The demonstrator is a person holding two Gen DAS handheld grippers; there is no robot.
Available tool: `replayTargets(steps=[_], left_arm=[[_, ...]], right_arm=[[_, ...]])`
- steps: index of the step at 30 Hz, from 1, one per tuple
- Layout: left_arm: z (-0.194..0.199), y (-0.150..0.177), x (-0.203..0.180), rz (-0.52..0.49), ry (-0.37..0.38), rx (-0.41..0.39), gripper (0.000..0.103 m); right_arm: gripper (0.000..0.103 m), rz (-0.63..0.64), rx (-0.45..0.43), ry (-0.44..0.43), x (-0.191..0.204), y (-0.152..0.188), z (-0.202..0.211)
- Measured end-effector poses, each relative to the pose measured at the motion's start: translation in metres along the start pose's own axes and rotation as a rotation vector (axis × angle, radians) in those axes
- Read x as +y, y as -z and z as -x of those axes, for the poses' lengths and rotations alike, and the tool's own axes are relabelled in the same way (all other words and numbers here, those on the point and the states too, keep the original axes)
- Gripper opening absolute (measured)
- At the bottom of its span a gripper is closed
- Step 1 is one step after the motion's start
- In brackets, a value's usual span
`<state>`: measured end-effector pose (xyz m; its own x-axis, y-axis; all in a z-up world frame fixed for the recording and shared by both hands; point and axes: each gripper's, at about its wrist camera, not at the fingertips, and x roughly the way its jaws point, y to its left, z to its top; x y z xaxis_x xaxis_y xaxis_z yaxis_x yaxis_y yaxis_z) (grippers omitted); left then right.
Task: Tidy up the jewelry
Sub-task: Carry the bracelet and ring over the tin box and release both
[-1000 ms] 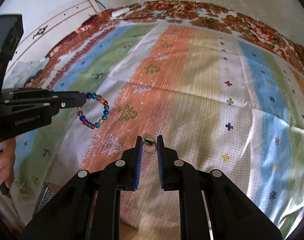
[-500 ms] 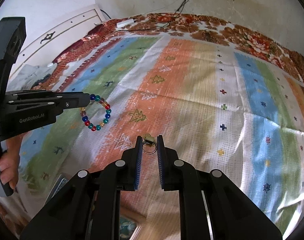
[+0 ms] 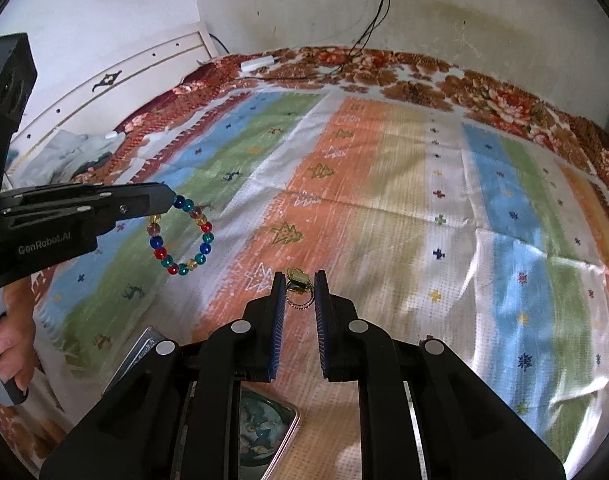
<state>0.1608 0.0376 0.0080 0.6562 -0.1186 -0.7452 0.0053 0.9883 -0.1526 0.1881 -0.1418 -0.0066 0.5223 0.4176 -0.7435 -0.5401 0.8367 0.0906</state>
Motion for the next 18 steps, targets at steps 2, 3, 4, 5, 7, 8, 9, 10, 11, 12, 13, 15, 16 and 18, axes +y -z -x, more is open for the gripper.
replayTargets(steps=[2, 3, 4, 5, 7, 8, 9, 10, 11, 12, 13, 15, 16, 18], left_arm=[[0.004, 0.002, 0.001, 0.009, -0.005, -0.017, 0.009], [0.006, 0.003, 0.000, 0.010, -0.003, -0.026, 0.009], [0.008, 0.004, 0.000, 0.009, -0.002, -0.032, 0.009], [0.010, 0.005, -0.001, 0.008, -0.002, -0.036, 0.009], [0.012, 0.007, -0.003, 0.001, -0.006, -0.044, 0.009], [0.013, 0.009, -0.004, -0.003, -0.008, -0.048, 0.009], [0.014, 0.010, -0.005, -0.007, -0.008, -0.051, 0.009], [0.016, 0.011, -0.006, -0.013, -0.007, -0.057, 0.009], [0.018, 0.013, -0.008, -0.018, -0.006, -0.063, 0.009], [0.019, 0.014, -0.009, -0.020, -0.005, -0.066, 0.009], [0.021, 0.016, -0.010, -0.027, -0.004, -0.071, 0.009], [0.023, 0.019, -0.013, -0.035, -0.005, -0.079, 0.009], [0.025, 0.022, -0.014, -0.042, -0.004, -0.082, 0.009], [0.028, 0.025, -0.016, -0.046, -0.002, -0.088, 0.009]], right_arm=[[0.015, -0.002, -0.017, -0.002, 0.001, 0.000, 0.004], [0.015, -0.003, -0.023, -0.004, 0.001, 0.000, 0.006], [0.015, -0.004, -0.028, -0.006, 0.000, 0.000, 0.007], [0.015, -0.006, -0.032, -0.008, 0.000, 0.000, 0.008], [0.015, -0.008, -0.037, -0.012, 0.000, 0.002, 0.011], [0.015, -0.008, -0.038, -0.014, 0.001, 0.002, 0.012], [0.015, -0.007, -0.040, -0.016, 0.001, 0.003, 0.013], [0.015, -0.008, -0.046, -0.016, 0.001, 0.004, 0.014], [0.015, -0.007, -0.048, -0.019, 0.001, 0.005, 0.016], [0.015, -0.007, -0.050, -0.022, 0.001, 0.006, 0.017], [0.015, -0.009, -0.057, -0.022, 0.002, 0.007, 0.019], [0.015, -0.009, -0.064, -0.029, 0.001, 0.009, 0.022], [0.015, -0.009, -0.069, -0.032, 0.001, 0.010, 0.023], [0.015, -0.012, -0.081, -0.051, 0.001, 0.014, 0.028]])
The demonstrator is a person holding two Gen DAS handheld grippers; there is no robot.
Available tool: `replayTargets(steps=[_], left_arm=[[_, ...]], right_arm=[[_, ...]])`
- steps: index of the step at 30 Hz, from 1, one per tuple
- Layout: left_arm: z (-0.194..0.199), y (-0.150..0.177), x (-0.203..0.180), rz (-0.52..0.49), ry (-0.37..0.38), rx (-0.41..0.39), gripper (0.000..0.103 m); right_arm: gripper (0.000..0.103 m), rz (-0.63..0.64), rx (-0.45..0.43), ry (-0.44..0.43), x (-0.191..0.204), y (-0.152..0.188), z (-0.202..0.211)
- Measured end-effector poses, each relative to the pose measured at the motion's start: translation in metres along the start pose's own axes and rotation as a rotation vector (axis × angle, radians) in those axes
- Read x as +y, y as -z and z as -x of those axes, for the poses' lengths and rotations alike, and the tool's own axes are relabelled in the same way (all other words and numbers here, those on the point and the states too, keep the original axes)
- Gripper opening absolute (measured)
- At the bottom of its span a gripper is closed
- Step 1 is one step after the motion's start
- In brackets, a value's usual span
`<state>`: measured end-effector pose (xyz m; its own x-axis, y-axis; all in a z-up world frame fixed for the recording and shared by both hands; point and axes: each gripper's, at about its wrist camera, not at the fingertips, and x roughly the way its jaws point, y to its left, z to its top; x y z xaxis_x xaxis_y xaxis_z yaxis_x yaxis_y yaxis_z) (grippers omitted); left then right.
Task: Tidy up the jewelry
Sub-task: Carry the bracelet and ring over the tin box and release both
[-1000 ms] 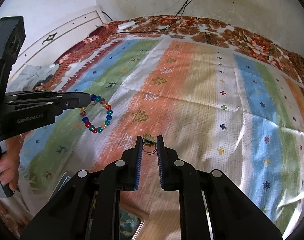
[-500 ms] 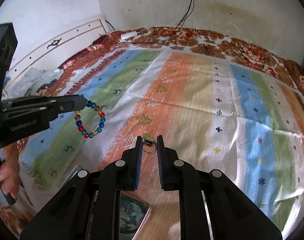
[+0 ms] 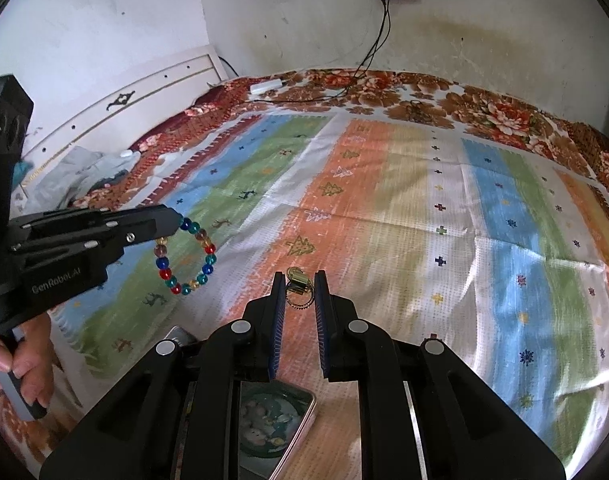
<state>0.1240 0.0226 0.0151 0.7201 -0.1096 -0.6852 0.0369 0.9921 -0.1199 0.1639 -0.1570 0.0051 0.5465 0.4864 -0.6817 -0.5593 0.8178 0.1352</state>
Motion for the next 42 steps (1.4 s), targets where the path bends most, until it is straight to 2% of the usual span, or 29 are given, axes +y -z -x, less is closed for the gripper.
replayTargets(steps=[8, 16, 38, 40, 42], left_arm=[[0.019, 0.012, -0.006, -0.007, 0.027, -0.051, 0.009], [0.033, 0.029, -0.015, -0.027, 0.051, -0.068, 0.009], [0.034, 0.068, -0.022, -0.017, 0.013, 0.008, 0.009], [0.035, 0.070, -0.020, -0.012, 0.004, 0.006, 0.014], [0.035, 0.073, -0.019, -0.009, -0.011, 0.010, 0.018]], right_arm=[[0.015, 0.007, -0.028, -0.024, 0.007, 0.011, 0.013], [0.015, 0.023, 0.001, -0.046, 0.016, 0.027, 0.019], [0.015, 0.048, 0.093, -0.093, 0.033, 0.059, 0.020], [0.017, 0.037, 0.088, -0.084, 0.031, 0.061, 0.023], [0.029, 0.020, 0.080, -0.082, 0.028, 0.064, 0.027]])
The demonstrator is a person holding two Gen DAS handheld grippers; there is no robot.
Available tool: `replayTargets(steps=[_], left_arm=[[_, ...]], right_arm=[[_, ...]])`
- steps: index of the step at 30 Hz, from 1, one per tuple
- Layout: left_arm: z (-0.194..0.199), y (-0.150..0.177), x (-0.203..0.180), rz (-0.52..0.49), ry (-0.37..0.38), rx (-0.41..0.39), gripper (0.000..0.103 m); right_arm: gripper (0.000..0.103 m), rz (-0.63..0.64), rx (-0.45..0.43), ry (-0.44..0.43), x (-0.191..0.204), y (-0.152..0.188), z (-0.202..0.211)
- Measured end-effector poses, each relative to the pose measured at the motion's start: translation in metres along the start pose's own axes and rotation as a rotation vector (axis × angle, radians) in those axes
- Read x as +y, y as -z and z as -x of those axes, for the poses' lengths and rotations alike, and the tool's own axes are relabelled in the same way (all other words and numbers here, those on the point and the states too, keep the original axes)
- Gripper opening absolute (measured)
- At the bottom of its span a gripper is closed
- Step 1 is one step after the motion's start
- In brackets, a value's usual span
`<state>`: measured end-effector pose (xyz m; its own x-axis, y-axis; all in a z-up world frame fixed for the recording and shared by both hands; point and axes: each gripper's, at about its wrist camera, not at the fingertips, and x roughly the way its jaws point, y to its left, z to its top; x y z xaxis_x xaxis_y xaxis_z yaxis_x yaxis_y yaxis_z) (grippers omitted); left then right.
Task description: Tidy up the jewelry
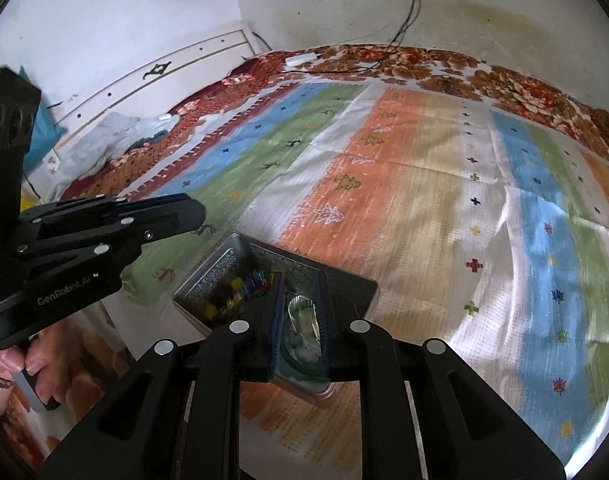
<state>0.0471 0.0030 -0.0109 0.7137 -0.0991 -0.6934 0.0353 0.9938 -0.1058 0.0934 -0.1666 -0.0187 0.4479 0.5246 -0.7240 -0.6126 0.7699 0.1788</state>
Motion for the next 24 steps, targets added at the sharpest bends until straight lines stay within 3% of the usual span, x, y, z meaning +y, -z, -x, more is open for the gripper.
replayTargets(steps=[5, 7, 10, 14, 16, 24], left_arm=[[0.006, 0.007, 0.001, 0.002, -0.010, -0.004, 0.020], [0.009, 0.009, 0.000, 0.004, -0.002, -0.005, 0.028], [0.015, 0.013, -0.003, -0.007, 0.007, -0.024, 0.031], [0.023, 0.019, -0.010, -0.030, 0.018, -0.042, 0.043], [0.026, 0.022, -0.012, -0.035, 0.021, -0.044, 0.052], [0.038, 0.028, -0.014, -0.030, 0.042, -0.083, 0.070]], right_arm=[[0.039, -0.024, -0.024, 0.012, -0.005, 0.007, 0.010], [0.044, -0.036, -0.038, 0.014, -0.007, 0.009, 0.014], [0.048, -0.055, -0.049, 0.018, -0.011, 0.013, 0.021], [0.051, -0.088, -0.052, 0.027, -0.016, 0.019, 0.027], [0.056, -0.097, -0.059, 0.028, -0.017, 0.021, 0.030], [0.073, -0.099, -0.106, 0.069, -0.016, 0.027, 0.045]])
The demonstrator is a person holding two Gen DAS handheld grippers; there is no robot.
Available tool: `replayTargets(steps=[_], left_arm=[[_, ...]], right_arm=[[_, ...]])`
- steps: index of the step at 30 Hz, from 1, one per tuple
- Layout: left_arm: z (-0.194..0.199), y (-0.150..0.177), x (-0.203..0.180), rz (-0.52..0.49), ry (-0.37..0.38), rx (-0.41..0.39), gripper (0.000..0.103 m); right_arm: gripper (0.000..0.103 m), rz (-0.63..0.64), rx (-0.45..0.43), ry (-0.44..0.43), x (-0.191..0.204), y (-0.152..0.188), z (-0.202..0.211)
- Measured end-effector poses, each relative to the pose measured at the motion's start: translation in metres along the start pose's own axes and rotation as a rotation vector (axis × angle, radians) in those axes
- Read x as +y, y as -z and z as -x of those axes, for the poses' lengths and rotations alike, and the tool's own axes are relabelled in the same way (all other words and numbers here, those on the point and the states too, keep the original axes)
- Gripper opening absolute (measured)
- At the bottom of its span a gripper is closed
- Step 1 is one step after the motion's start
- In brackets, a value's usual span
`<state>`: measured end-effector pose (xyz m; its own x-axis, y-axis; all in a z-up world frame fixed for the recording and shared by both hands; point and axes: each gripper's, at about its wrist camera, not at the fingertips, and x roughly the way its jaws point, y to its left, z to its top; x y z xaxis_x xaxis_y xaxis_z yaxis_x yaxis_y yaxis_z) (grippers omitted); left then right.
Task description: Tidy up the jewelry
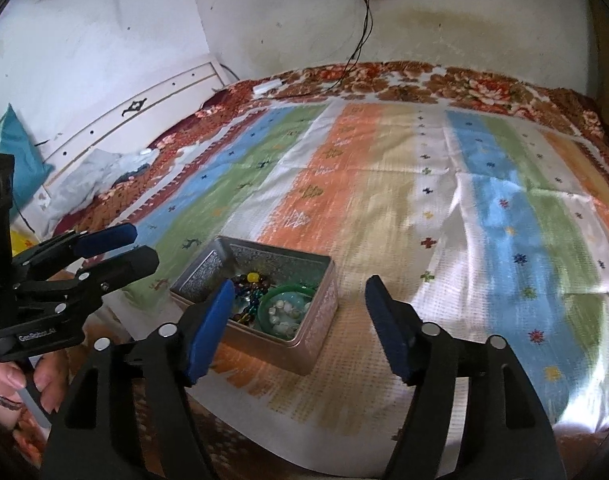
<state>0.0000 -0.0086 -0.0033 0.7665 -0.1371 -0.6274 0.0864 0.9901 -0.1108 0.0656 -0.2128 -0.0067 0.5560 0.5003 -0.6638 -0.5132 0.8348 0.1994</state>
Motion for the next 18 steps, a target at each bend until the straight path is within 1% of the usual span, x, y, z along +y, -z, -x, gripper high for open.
replayTargets(steps=[2, 4, 7, 8, 9, 13, 14, 15, 18], left_arm=[[0.001, 0.001, 0.000, -0.001, -0.002, -0.001, 0.073], [0.001, 0.001, -0.001, -0.003, -0.002, -0.003, 0.079], [0.003, 0.003, -0.003, -0.018, -0.016, -0.009, 0.084], [0.004, 0.003, -0.004, -0.023, -0.021, -0.012, 0.085], [0.004, 0.004, -0.004, -0.025, -0.023, -0.014, 0.087], [0.008, 0.005, -0.005, -0.028, -0.038, -0.032, 0.095], [0.008, 0.005, -0.005, -0.025, -0.041, -0.035, 0.096], [0.009, 0.005, -0.004, -0.021, -0.042, -0.037, 0.097], [0.008, 0.008, -0.004, -0.016, -0.045, -0.033, 0.097]], right_arm=[[0.075, -0.007, -0.007, 0.001, -0.001, 0.001, 0.004], [0.077, -0.014, -0.012, -0.001, -0.002, 0.002, 0.007], [0.079, -0.020, 0.010, -0.010, -0.002, 0.007, 0.009], [0.081, -0.014, 0.006, -0.007, 0.000, 0.009, 0.011], [0.085, -0.006, 0.000, -0.003, 0.001, 0.011, 0.014], [0.089, 0.016, -0.026, 0.026, 0.006, 0.015, 0.021], [0.093, 0.015, -0.032, 0.029, 0.005, 0.015, 0.022], [0.094, 0.013, -0.043, 0.033, 0.005, 0.015, 0.024], [0.095, 0.004, -0.069, 0.046, 0.002, 0.015, 0.029]])
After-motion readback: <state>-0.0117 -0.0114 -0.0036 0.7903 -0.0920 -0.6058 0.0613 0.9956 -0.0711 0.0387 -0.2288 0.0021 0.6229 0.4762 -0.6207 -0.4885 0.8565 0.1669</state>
